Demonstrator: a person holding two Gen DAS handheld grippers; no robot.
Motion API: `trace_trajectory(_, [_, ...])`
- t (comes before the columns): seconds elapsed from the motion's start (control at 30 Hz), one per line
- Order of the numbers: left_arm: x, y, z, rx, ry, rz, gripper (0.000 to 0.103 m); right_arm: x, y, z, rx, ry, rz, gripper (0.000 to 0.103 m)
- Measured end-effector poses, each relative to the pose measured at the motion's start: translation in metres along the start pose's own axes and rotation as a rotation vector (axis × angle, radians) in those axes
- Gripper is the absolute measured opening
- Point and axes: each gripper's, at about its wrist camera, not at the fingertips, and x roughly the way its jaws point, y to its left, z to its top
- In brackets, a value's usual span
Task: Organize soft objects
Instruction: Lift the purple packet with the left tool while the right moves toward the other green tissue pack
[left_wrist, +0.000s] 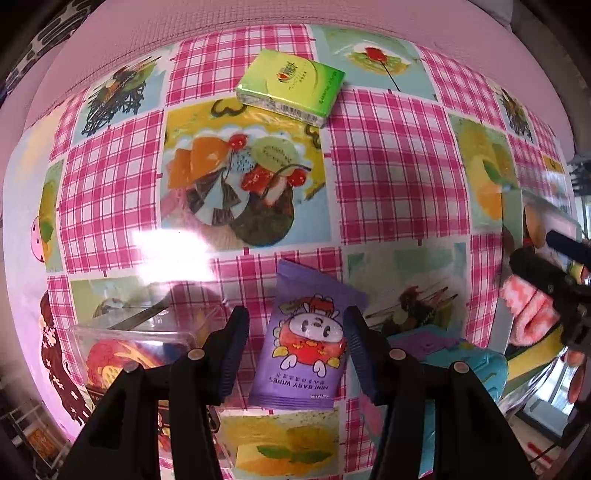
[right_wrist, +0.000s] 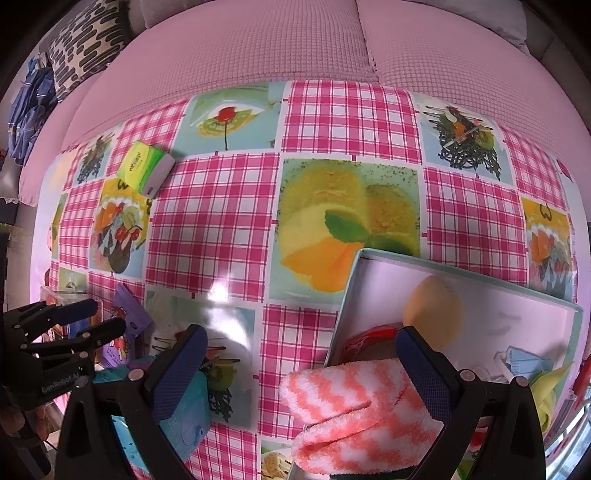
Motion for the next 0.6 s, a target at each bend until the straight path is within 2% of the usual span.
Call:
trace_trajectory(0.27, [0.008,-0.007,-0.014,0.041,0.004,0.026,0.054,-0.005,0.001,-0.002,-0.003,0.001,0.007,0.103])
trace_trajectory(0.4, [0.015,-0.017,-0.021,0.060,0.038,-0.014,0.054,-0.005,0.001,-0.002,-0.009,-0.001,0.006,0.103])
trace_trajectory(0.5, [0.017,-0.026,-0.027,0.086,0.039,0.024,0.054,-0.006,0.001,-0.002,-0.009,-0.003,0.003,0.103])
trace_trajectory(0.6, [0.018,-0.029,-0.031,0.087,0.041,0.019,0.054,-0.007,0.000,-0.002,-0.005,-0.004,0.004,0.103])
